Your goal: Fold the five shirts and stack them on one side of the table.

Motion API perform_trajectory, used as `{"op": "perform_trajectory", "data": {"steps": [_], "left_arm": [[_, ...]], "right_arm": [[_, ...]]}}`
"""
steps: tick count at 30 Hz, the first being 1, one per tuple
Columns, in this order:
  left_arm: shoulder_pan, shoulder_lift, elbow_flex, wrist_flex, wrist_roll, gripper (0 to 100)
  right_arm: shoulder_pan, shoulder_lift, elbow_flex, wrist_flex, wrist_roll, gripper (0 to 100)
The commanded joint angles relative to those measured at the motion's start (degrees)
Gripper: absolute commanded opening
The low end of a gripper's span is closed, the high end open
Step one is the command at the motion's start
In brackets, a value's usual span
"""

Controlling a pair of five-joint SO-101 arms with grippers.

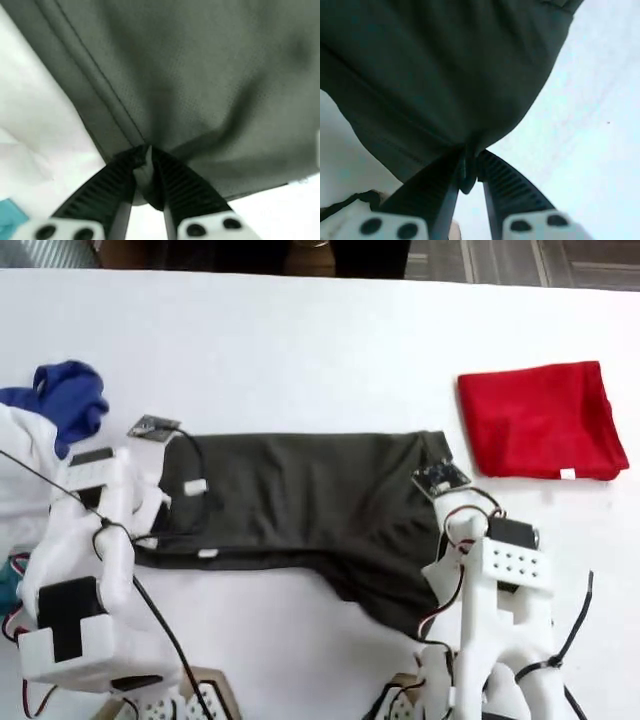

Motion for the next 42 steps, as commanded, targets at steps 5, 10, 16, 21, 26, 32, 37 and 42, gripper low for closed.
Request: {"op": "perform_trajectory", "data": {"steps": [5, 10, 16, 21, 26, 32, 37, 42], "left_arm": [[-0.53, 0.53, 1.19, -1.32, -0.26, 3], [-0.97, 8.18, -4.18, 2.37, 0.09, 3], [-1.58, 14.15, -9.45, 6.95, -0.18, 3], [-1.58, 13.98, -9.45, 6.95, -0.26, 3], [-1.49, 10.02, -8.92, 6.95, -0.26, 3], [-1.32, 0.53, -8.48, 7.82, -0.26, 3], [-1.41, -1.58, -4.09, 11.34, -0.35, 3], [-1.58, -1.67, -3.47, 11.6, -0.35, 17]], "right_arm": [[0.57, -1.89, 0.62, -1.54, 0.44, 1.9], [0.57, -1.54, 0.62, -1.45, 0.44, 1.9], [0.31, -1.45, 1.93, -1.71, 0.44, 1.9], [0.31, -1.98, 2.11, -1.71, 0.44, 1.9], [0.31, -1.98, 2.11, -1.71, 0.44, 1.9], [0.31, -1.98, 2.11, -1.8, 0.44, 1.9], [0.31, -1.98, 2.11, -1.8, 0.44, 2.0], [0.31, -1.98, 2.11, -1.8, 0.44, 2.0]]}}
